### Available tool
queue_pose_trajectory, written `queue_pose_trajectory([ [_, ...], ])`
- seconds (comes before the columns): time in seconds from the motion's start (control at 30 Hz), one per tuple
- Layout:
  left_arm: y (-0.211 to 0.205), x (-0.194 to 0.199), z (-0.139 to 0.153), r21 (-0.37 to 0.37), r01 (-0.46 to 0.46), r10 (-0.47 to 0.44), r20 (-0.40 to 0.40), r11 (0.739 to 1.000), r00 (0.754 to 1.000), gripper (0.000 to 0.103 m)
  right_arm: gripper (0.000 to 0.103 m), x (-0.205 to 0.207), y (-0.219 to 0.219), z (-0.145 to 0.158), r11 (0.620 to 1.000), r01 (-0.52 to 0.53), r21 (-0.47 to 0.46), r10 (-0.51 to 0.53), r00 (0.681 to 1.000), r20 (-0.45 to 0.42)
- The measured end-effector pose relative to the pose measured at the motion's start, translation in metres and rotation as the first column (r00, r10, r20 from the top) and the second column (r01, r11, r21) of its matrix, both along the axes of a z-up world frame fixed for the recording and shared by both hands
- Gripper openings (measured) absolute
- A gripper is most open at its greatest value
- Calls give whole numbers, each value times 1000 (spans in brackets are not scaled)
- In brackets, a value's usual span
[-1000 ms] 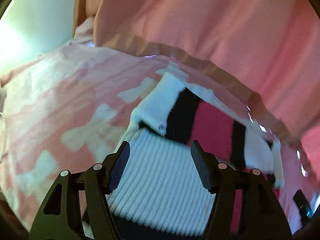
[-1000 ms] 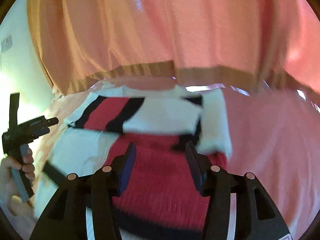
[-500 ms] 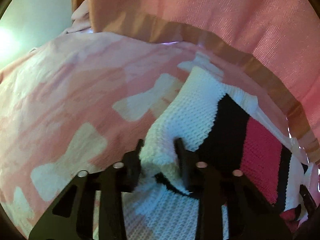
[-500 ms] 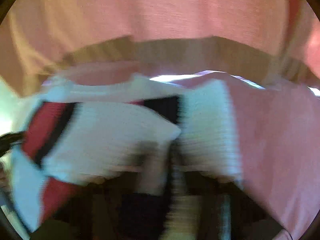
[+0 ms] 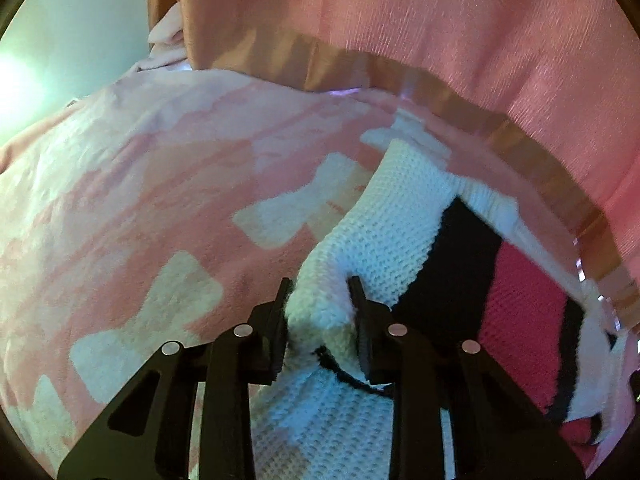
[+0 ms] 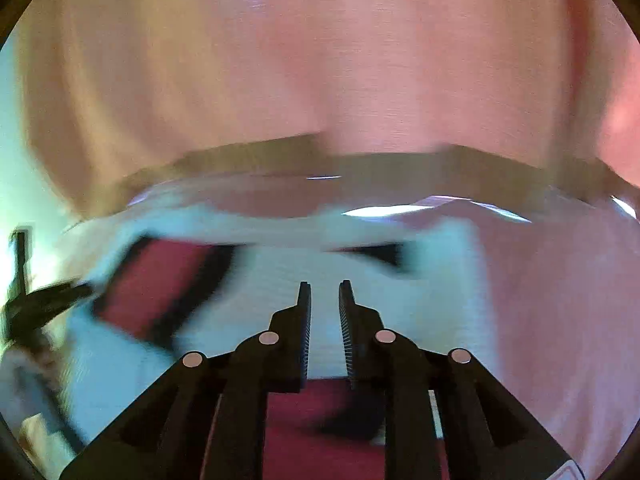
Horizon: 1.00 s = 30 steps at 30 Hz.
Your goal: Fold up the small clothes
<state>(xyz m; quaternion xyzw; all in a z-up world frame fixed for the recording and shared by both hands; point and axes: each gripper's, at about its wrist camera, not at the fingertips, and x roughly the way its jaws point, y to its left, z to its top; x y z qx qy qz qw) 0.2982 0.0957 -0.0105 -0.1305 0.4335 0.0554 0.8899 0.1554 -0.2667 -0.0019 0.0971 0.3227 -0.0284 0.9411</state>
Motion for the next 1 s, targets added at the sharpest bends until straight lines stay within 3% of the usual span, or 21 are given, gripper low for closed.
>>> queue_pose_trajectory([
  [0.13, -9, -2, 11, 12, 23, -24, 44, 1000, 999, 29, 4, 43, 102, -12, 977, -207, 55, 209, 977, -29],
  [0.27, -7, 6, -12, 53, 36, -35, -17, 998, 999, 32, 3, 89, 149, -35, 967, -234, 102, 245, 964, -107],
  [0.37, -3, 7, -12, 58, 40, -39, -15, 998, 999, 34, 0, 92, 136, -47, 982, -188, 1, 186, 972, -142],
  [0.47, -1, 7, -13, 56, 47, -46, -16, 997, 999, 36, 0, 63, 61, -46, 998, -36, -51, 28, 989, -143],
  [0.5, -1, 7, -14, 59, 48, -47, -15, 997, 999, 37, 0, 42, 17, -47, 999, 38, -34, -43, 989, -141],
  [0.6, -3, 7, -14, 71, 44, -43, -15, 996, 999, 37, 0, -1, -59, -43, 977, 206, -46, -210, 967, -145],
  [0.63, -4, 7, -14, 80, 40, -39, -14, 996, 999, 37, 0, -17, -82, -44, 955, 284, -90, -296, 939, -175],
  [0.67, -5, 7, -14, 87, 39, -38, -13, 995, 999, 37, 0, -33, -99, -42, 955, 292, -42, -295, 939, -175],
  [0.73, -9, 3, -8, 107, 50, -49, -5, 993, 999, 37, 1, -65, -109, -28, 947, 320, 16, -313, 936, -161],
  [0.87, -12, -26, 18, 124, 104, -108, 28, 987, 994, 40, 10, -127, -78, 8, 956, 292, -20, -292, 949, -119],
  [1.0, 0, -88, 36, 71, 169, -171, 29, 983, 985, 51, 39, -183, -26, 4, 975, 221, 14, -217, 966, -143],
])
